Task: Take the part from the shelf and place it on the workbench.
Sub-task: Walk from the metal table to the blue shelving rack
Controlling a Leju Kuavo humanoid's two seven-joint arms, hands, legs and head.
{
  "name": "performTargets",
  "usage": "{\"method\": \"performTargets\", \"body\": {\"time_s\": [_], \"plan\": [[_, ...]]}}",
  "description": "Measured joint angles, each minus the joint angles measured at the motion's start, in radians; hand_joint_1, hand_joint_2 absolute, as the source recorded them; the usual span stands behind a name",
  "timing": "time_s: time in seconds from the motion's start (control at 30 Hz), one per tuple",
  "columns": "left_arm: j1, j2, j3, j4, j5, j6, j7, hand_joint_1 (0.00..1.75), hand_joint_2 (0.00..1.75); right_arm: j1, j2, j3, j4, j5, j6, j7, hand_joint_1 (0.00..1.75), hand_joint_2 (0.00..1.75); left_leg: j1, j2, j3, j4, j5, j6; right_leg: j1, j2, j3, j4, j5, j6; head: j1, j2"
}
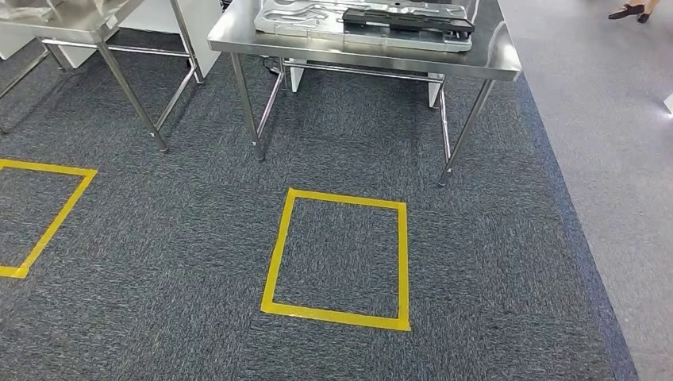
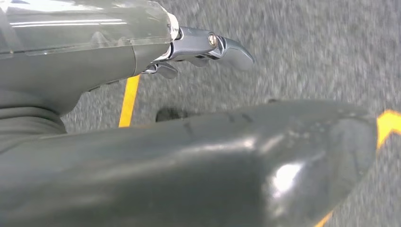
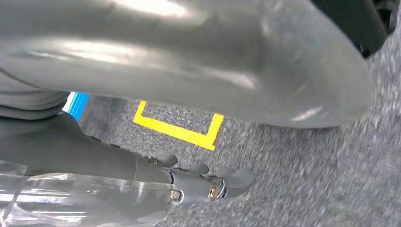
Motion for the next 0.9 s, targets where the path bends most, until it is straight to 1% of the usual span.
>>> {"method": "performTargets", "body": {"time_s": [0.03, 0.07, 0.1, 0.13, 0.17, 0.2, 0.23, 0.27, 0.3, 0.33, 0.37, 0.4, 0.43, 0.47, 0.5, 0.53, 0.57, 0.6, 0.63, 0.67, 0.7, 0.73, 0.77, 0.8, 0.83, 0.87, 0.9], "plan": [[-0.001, 0.000, 0.000, 0.000, -0.001, -0.001, 0.001, 0.00, 0.00, -0.001, 0.000, 0.002, 0.000, 0.001, -0.002, 0.001, 0.00, 0.00, 0.001, -0.007, 0.000, -0.002, 0.003, 0.005, -0.002, 0.011, -0.021, 0.045, -0.029, 0.003, 0.000, 0.000], [-0.001, 0.000, 0.000, 0.000, -0.002, -0.001, 0.003, 0.00, 0.00, -0.001, 0.000, 0.005, 0.000, 0.004, -0.005, 0.002, 0.00, 0.00, -0.001, -0.014, -0.002, -0.002, 0.005, 0.008, -0.002, 0.023, -0.052, 0.111, -0.064, 0.004, 0.000, 0.000], [-0.001, 0.000, 0.000, 0.000, -0.003, -0.001, 0.004, 0.00, 0.00, 0.000, 0.000, 0.009, 0.000, 0.007, -0.007, 0.002, 0.00, 0.00, -0.003, -0.022, -0.004, -0.002, 0.005, 0.011, -0.002, 0.029, -0.089, 0.182, -0.096, 0.004, 0.000, 0.000], [-0.001, 0.000, 0.000, 0.000, -0.004, -0.002, 0.005, 0.00, 0.00, 0.001, 0.000, 0.013, 0.000, 0.012, -0.009, 0.002, 0.00, 0.00, -0.005, -0.032, -0.005, -0.002, 0.006, 0.011, -0.002, 0.033, -0.121, 0.240, -0.112, 0.003, 0.000, 0.000], [0.000, 0.000, 0.000, 0.000, -0.005, -0.002, 0.006, 0.00, 0.00, 0.002, 0.000, 0.018, 0.000, 0.016, -0.011, 0.002, 0.00, 0.00, -0.007, -0.042, -0.005, -0.001, 0.005, 0.012, -0.001, 0.035, -0.140, 0.267, -0.109, 0.001, 0.000, 0.000], [0.001, 0.000, 0.000, 0.000, -0.006, -0.002, 0.007, 0.00, 0.00, 0.003, 0.000, 0.024, 0.000, 0.021, -0.013, 0.002, 0.00, 0.00, -0.009, -0.054, -0.004, -0.001, 0.005, 0.012, 0.001, 0.038, -0.139, 0.253, -0.085, -0.003, 0.000, 0.000], [0.001, 0.000, 0.000, 0.000, -0.006, -0.002, 0.007, 0.00, 0.00, 0.004, 0.000, 0.029, 0.000, 0.025, -0.015, 0.002, 0.00, 0.00, -0.011, -0.066, -0.002, -0.001, 0.005, 0.012, 0.003, 0.046, -0.120, 0.200, -0.044, -0.009, 0.000, 0.000], [0.000, -0.001, 0.000, 0.000, -0.006, -0.002, 0.007, 0.00, 0.00, 0.004, -0.001, 0.034, 0.000, 0.029, -0.018, 0.002, 0.00, 0.00, -0.011, -0.077, -0.001, -0.001, 0.005, 0.011, 0.005, 0.066, -0.092, 0.127, -0.002, -0.018, 0.000, 0.000], [-0.002, -0.002, 0.000, 0.001, -0.006, -0.002, 0.008, 0.00, 0.00, 0.004, -0.002, 0.039, 0.000, 0.033, -0.021, 0.002, 0.00, 0.00, -0.013, -0.087, -0.002, 0.000, 0.004, 0.010, 0.006, 0.089, -0.066, 0.059, 0.030, -0.026, 0.000, 0.000], [-0.003, -0.003, 0.000, 0.002, -0.006, -0.002, 0.008, 0.00, 0.00, 0.004, -0.004, 0.044, 0.000, 0.037, -0.023, 0.002, 0.00, 0.00, -0.013, -0.097, -0.005, 0.002, 0.004, 0.006, 0.007, 0.107, -0.049, 0.012, 0.048, -0.031, 0.000, 0.000], [-0.005, -0.004, 0.000, 0.003, -0.005, -0.002, 0.009, 0.00, 0.00, 0.003, -0.005, 0.048, 0.000, 0.040, -0.023, 0.002, 0.00, 0.00, -0.011, -0.107, -0.009, 0.002, 0.005, 0.001, 0.009, 0.119, -0.041, -0.011, 0.053, -0.035, 0.000, 0.000], [-0.006, -0.004, 0.000, 0.003, -0.004, -0.002, 0.011, 0.00, 0.00, 0.001, -0.006, 0.052, 0.001, 0.042, -0.024, 0.002, 0.00, 0.00, -0.010, -0.117, -0.013, 0.002, 0.006, -0.005, 0.011, 0.115, -0.040, -0.016, 0.051, -0.036, 0.000, 0.000], [-0.005, -0.004, 0.000, 0.003, -0.003, -0.002, 0.013, 0.00, 0.00, -0.001, -0.007, 0.057, 0.001, 0.045, -0.024, 0.003, 0.00, 0.00, -0.008, -0.127, -0.015, 0.000, 0.008, -0.012, 0.011, 0.104, -0.038, -0.021, 0.053, -0.039, 0.000, 0.000], [-0.004, -0.003, 0.000, 0.003, -0.002, -0.002, 0.014, 0.00, 0.00, -0.003, -0.007, 0.061, 0.001, 0.047, -0.024, 0.004, 0.00, 0.00, -0.009, -0.123, -0.017, 0.004, 0.005, -0.018, 0.009, 0.093, -0.034, -0.027, 0.055, -0.043, 0.000, 0.000], [-0.004, -0.002, 0.000, 0.003, -0.002, -0.002, 0.016, 0.00, 0.00, -0.005, -0.008, 0.065, 0.000, 0.049, -0.025, 0.004, 0.00, 0.00, -0.010, -0.107, -0.025, 0.022, -0.008, -0.023, 0.006, 0.081, -0.029, -0.035, 0.058, -0.047, 0.000, 0.000], [-0.005, -0.002, 0.000, 0.003, -0.001, -0.002, 0.017, 0.00, 0.00, -0.005, -0.007, 0.069, 0.000, 0.051, -0.025, 0.005, 0.00, 0.00, -0.011, -0.083, -0.043, 0.061, -0.032, -0.028, 0.004, 0.067, -0.024, -0.041, 0.059, -0.052, 0.000, 0.000], [-0.006, -0.001, 0.000, 0.003, 0.000, -0.002, 0.018, 0.00, 0.00, -0.004, -0.007, 0.071, 0.000, 0.051, -0.025, 0.005, 0.00, 0.00, -0.009, -0.055, -0.071, 0.122, -0.065, -0.033, 0.005, 0.052, -0.021, -0.044, 0.059, -0.055, 0.000, 0.000], [-0.007, -0.001, 0.000, 0.003, 0.000, -0.002, 0.018, 0.00, 0.00, -0.003, -0.008, 0.073, 0.000, 0.051, -0.025, 0.005, 0.00, 0.00, -0.006, -0.039, -0.107, 0.193, -0.100, -0.039, 0.005, 0.038, -0.019, -0.044, 0.057, -0.058, 0.000, 0.000], [-0.007, -0.002, 0.000, 0.003, 0.000, -0.002, 0.019, 0.00, 0.00, -0.002, -0.008, 0.074, 0.001, 0.051, -0.025, 0.005, 0.00, 0.00, -0.003, -0.031, -0.139, 0.256, -0.124, -0.044, 0.006, 0.024, -0.018, -0.044, 0.055, -0.058, 0.000, 0.000], [-0.006, -0.002, 0.000, 0.003, 0.000, -0.003, 0.019, 0.00, 0.00, -0.002, -0.008, 0.075, 0.001, 0.051, -0.025, 0.006, 0.00, 0.00, 0.001, -0.027, -0.156, 0.289, -0.129, -0.048, 0.006, 0.011, -0.017, -0.043, 0.053, -0.057, 0.000, 0.000], [-0.004, -0.002, 0.000, 0.003, 0.000, -0.003, 0.019, 0.00, 0.00, -0.003, -0.008, 0.076, 0.001, 0.051, -0.025, 0.006, 0.00, 0.00, 0.004, -0.023, -0.152, 0.281, -0.113, -0.051, 0.006, -0.001, -0.015, -0.042, 0.050, -0.056, 0.000, 0.000], [-0.002, -0.002, 0.000, 0.003, 0.000, -0.003, 0.019, 0.00, 0.00, -0.003, -0.008, 0.078, 0.001, 0.052, -0.026, 0.006, 0.00, 0.00, 0.006, -0.016, -0.127, 0.234, -0.082, -0.053, 0.005, -0.013, -0.011, -0.041, 0.047, -0.053, 0.000, 0.000], [-0.002, -0.002, 0.000, 0.003, 0.000, -0.003, 0.020, 0.00, 0.00, -0.003, -0.008, 0.080, 0.001, 0.053, -0.026, 0.007, 0.00, 0.00, 0.007, 0.003, -0.088, 0.158, -0.045, -0.052, 0.006, -0.024, -0.007, -0.040, 0.043, -0.050, 0.000, 0.000], [-0.003, -0.002, 0.000, 0.003, 0.000, -0.003, 0.020, 0.00, 0.00, -0.003, -0.008, 0.081, 0.001, 0.054, -0.027, 0.009, 0.00, 0.00, 0.004, 0.023, -0.051, 0.087, -0.018, -0.048, 0.008, -0.035, -0.003, -0.037, 0.037, -0.045, 0.000, 0.000], [-0.003, -0.002, 0.000, 0.003, 0.000, -0.002, 0.020, 0.00, 0.00, -0.002, -0.008, 0.082, 0.001, 0.055, -0.028, 0.010, 0.00, 0.00, 0.002, 0.037, -0.025, 0.036, -0.001, -0.042, 0.010, -0.044, 0.000, -0.035, 0.033, -0.040, 0.000, 0.000], [-0.004, -0.003, 0.000, 0.003, 0.000, -0.002, 0.020, 0.00, 0.00, -0.003, -0.009, 0.084, 0.000, 0.056, -0.029, 0.012, 0.00, 0.00, 0.000, 0.046, -0.012, 0.009, 0.004, -0.035, 0.013, -0.052, 0.002, -0.033, 0.029, -0.035, 0.000, 0.000], [-0.003, -0.003, 0.000, 0.003, 0.000, -0.002, 0.021, 0.00, 0.00, -0.005, -0.009, 0.086, 0.000, 0.056, -0.030, 0.013, 0.00, 0.00, -0.003, 0.040, -0.013, 0.005, 0.002, -0.028, 0.014, -0.059, 0.003, -0.033, 0.027, -0.029, 0.000, 0.000]]}}
